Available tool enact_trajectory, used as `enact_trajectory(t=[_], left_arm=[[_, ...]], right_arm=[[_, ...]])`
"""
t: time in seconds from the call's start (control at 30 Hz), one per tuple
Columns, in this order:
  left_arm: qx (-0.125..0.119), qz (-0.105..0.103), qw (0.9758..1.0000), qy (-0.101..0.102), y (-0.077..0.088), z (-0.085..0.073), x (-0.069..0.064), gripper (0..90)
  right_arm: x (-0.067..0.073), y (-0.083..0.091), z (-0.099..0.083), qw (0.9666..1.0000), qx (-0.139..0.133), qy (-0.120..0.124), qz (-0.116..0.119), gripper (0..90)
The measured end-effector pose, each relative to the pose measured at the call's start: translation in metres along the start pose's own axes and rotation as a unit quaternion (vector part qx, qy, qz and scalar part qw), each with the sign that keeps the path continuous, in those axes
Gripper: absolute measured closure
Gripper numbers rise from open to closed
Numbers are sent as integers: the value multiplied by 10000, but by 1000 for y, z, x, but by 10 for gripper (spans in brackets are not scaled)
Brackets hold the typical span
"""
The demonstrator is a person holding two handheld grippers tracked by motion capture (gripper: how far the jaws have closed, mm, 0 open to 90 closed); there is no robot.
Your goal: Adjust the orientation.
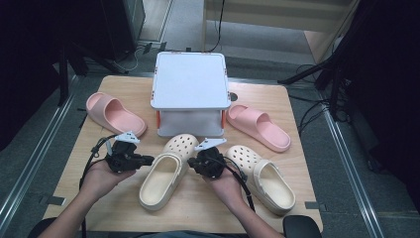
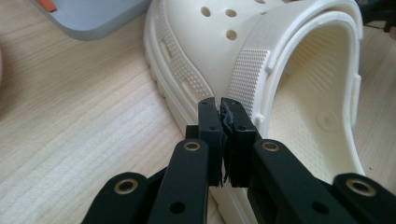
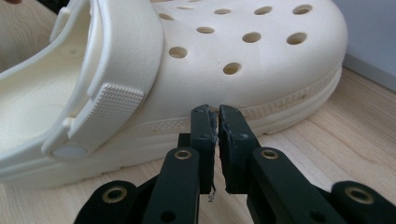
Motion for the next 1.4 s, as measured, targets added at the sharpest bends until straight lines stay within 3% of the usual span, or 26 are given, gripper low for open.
enact_trajectory(t=[0.13, 0.3, 0.53, 0.63, 0.87, 1.0, 1.2, 1.4], left_arm=[[14, -69, 10000, -21, -1, -1, -6, 856], [-42, -59, 9998, -201, -6, 4, -19, 846], [-86, -141, 9998, -121, -9, 5, -21, 815], [-319, 16, 9995, -84, 0, 9, -12, 755], [-383, -3, 9993, 3, 10, 14, -4, 680], [-418, -30, 9991, -104, 17, 26, -2, 653], [-548, -117, 9983, -154, 27, 48, 3, 647], [-581, -16, 9982, -163, 38, 70, 16, 648]], right_arm=[[-4, 0, 3, 10000, 13, -59, -31, 857], [-12, 0, 6, 9997, 16, -246, -82, 859], [-16, 0, 9, 9995, -5, -274, -129, 858], [-15, 1, 12, 9996, -97, -257, -60, 835], [-8, 14, 18, 9991, -354, -224, 94, 751], [-5, 22, 19, 9989, -438, -139, -13, 708], [-4, 35, 21, 9978, -608, -254, -9, 649], [2, 48, 21, 9971, -698, -255, 158, 619]])
Point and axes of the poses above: each handheld gripper's, and its own axes: y roughly backward along the jaws, z roughly out of its top, x roughly to its left, the point moved 8 cm from there along -y, roughly forward along the jaws, and after that the axes turned 9 degrees about -y, right-handed, at the moved point
